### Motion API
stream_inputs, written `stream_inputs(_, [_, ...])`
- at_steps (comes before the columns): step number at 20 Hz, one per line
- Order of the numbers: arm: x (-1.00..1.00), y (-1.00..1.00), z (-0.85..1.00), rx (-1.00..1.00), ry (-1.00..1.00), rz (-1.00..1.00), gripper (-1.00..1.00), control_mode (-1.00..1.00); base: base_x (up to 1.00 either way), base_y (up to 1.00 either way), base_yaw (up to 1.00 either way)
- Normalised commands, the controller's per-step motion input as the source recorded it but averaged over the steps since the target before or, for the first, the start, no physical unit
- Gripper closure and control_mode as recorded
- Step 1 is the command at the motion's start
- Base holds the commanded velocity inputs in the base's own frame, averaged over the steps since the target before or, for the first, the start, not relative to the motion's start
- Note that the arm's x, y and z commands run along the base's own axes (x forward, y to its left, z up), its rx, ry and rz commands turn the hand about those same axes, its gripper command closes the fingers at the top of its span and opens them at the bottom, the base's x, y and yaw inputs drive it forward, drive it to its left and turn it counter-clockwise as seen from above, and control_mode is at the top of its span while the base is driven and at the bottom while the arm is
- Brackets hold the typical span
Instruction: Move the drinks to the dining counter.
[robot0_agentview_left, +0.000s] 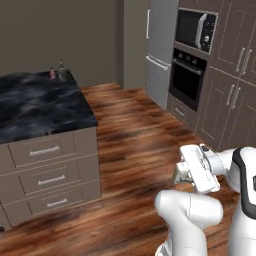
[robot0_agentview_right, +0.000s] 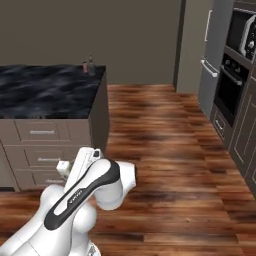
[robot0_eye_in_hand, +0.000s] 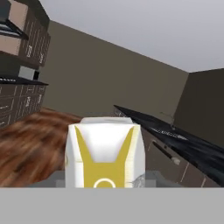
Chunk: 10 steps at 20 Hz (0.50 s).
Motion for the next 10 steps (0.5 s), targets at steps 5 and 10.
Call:
stream_inputs(5, [0.00,0.00,0.00,0.00,0.00,0.00,1.00,1.00,1.00,-0.58,0.31])
stream_inputs(10, [0.00,0.00,0.00,0.00,0.00,0.00,1.00,1.00,1.00,-0.54,0.31])
